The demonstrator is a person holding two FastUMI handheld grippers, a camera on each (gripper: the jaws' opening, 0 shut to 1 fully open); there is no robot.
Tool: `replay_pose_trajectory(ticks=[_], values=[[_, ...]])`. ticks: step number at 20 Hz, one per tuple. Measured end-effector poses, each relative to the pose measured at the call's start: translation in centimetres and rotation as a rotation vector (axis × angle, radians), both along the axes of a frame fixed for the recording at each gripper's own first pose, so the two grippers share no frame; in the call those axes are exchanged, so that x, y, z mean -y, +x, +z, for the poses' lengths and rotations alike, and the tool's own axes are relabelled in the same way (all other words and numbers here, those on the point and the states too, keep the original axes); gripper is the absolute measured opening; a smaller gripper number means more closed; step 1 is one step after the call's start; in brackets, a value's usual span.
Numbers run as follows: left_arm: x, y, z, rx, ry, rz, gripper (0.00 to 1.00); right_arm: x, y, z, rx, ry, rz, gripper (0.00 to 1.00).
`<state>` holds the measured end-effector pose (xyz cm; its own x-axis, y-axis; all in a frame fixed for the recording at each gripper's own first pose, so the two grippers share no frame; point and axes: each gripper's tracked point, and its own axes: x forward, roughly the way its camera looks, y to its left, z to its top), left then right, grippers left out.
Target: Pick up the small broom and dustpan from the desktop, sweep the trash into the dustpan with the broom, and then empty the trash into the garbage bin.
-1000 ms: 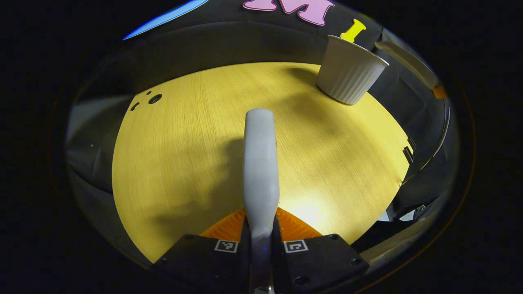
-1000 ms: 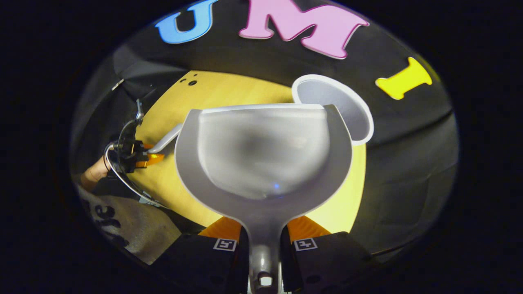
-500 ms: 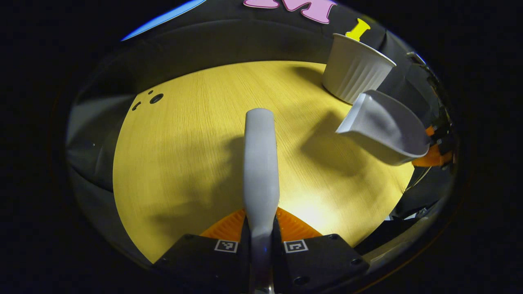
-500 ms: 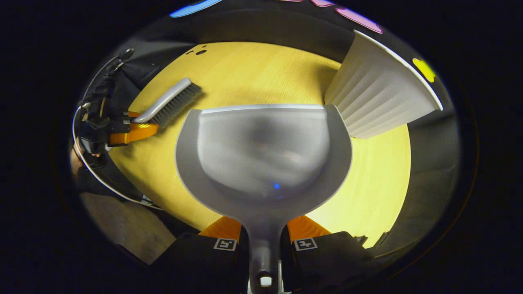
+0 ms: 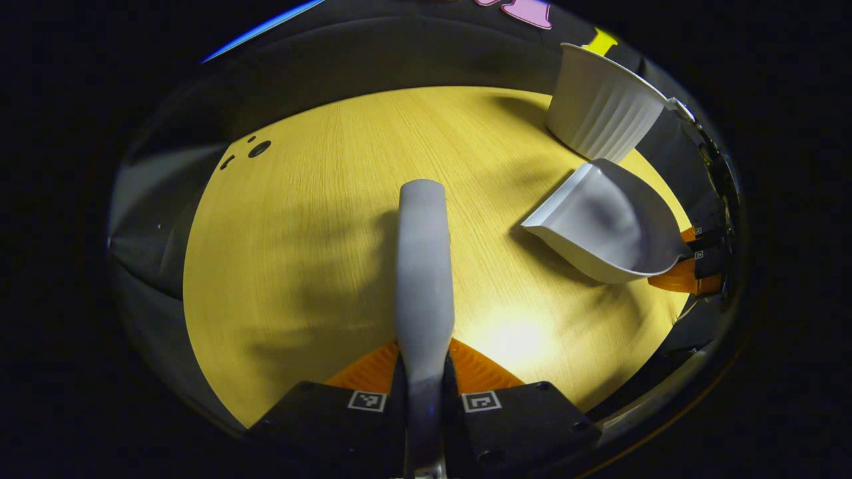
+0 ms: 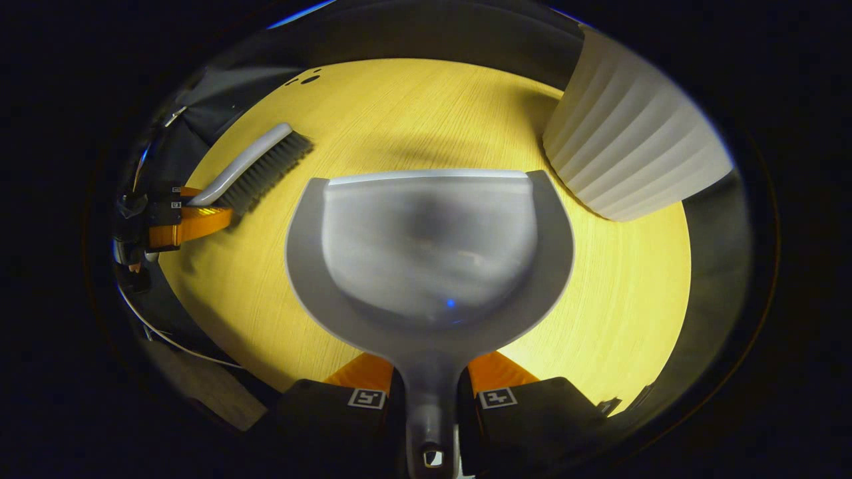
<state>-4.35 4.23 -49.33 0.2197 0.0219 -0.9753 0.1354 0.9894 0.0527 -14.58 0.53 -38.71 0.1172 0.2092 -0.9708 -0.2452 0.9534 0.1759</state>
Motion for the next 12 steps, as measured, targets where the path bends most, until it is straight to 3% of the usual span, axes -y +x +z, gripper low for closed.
replay_pose_trajectory(ticks=[12], values=[[0.5, 0.6, 0.6, -0.002, 0.077, -0.03, 0.32, -1.2, -0.7, -1.0, -0.037, 0.044, -0.019, 0.37]])
